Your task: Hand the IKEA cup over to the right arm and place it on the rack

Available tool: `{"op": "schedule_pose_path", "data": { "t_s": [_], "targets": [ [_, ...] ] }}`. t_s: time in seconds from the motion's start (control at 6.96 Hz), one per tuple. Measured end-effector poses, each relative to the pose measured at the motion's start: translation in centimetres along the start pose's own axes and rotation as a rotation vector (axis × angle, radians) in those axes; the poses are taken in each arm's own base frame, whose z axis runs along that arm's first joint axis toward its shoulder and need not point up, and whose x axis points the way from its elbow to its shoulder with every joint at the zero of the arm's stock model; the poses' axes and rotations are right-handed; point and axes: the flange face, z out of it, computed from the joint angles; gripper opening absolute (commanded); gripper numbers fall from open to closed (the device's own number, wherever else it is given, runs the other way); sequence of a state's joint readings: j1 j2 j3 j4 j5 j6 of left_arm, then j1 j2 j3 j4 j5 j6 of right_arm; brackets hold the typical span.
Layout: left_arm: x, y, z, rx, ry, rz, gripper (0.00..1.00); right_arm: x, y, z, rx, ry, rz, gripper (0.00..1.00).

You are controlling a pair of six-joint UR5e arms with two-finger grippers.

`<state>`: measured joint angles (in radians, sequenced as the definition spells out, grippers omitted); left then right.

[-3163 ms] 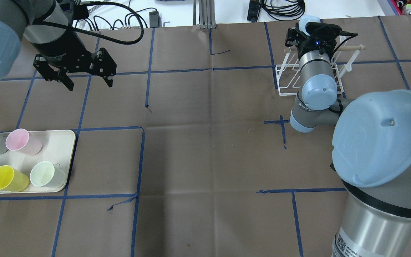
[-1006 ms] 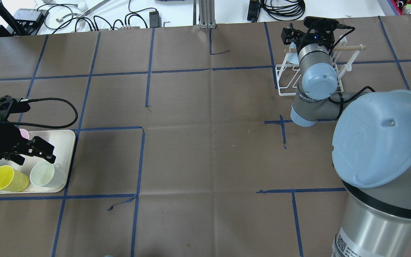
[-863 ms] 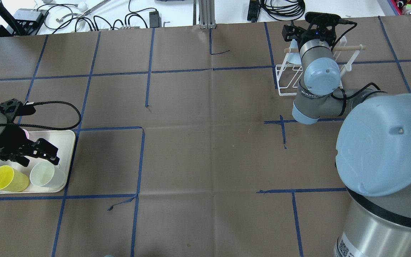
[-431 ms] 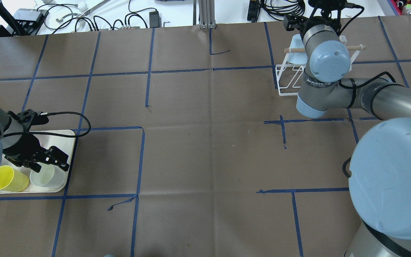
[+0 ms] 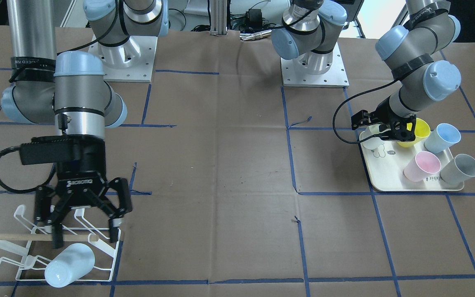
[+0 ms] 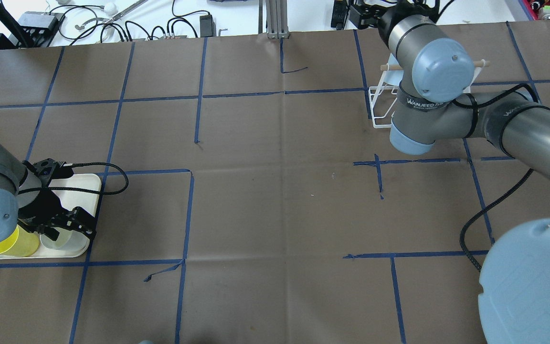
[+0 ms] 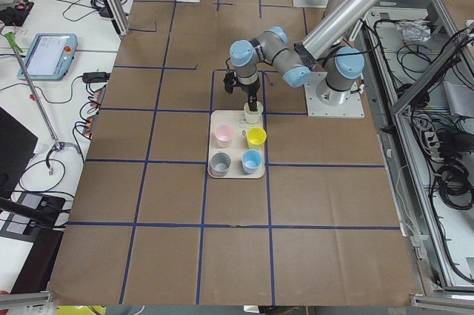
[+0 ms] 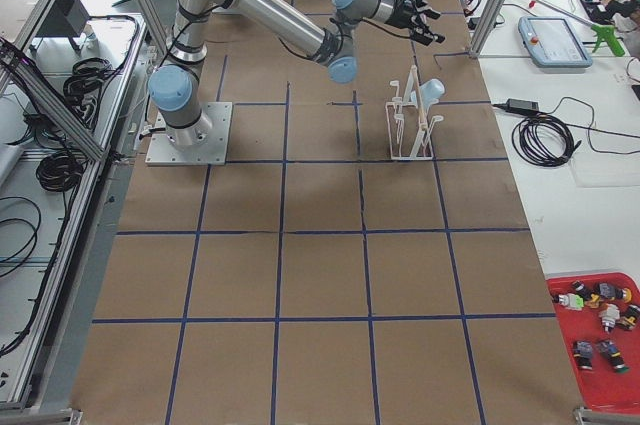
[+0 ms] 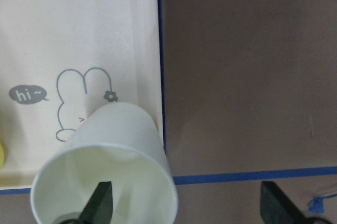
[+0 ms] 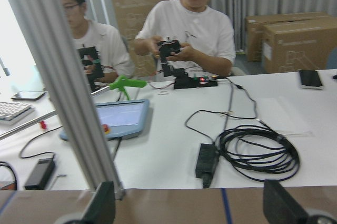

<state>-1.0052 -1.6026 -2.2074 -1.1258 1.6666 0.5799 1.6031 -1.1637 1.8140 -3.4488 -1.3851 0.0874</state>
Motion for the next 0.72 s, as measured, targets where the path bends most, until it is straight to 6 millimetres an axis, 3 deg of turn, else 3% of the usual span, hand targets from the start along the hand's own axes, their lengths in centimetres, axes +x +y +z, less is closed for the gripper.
{"op": "schedule_pose_path", "data": {
  "t_s": [0.14,0.29,0.43,0.58,0.72],
  "targets": [
    [-0.1,0.0,0.0,-0.005,-0.009,-0.002,0.81,-2.8,-0.4,-1.1,-0.002,-0.154,-0.008,1.00],
    [-0.1,0.0,0.1,-0.005,-0.012,-0.006,0.44,-4.5,-0.3,-2.5,-0.010,-0.241,-0.012,1.00],
    [-0.2,0.0,0.1,-0.004,-0.013,-0.008,0.13,-5.3,0.3,-3.8,-0.027,-0.286,0.000,1.00],
    [-0.2,-0.1,0.2,-0.004,-0.015,-0.014,0.00,-5.9,0.9,-5.0,-0.051,-0.339,0.054,1.00],
    [-0.2,-0.1,0.2,-0.006,-0.014,-0.023,0.00,-6.6,1.2,-6.0,-0.084,-0.394,0.167,1.00]
  ]
}}
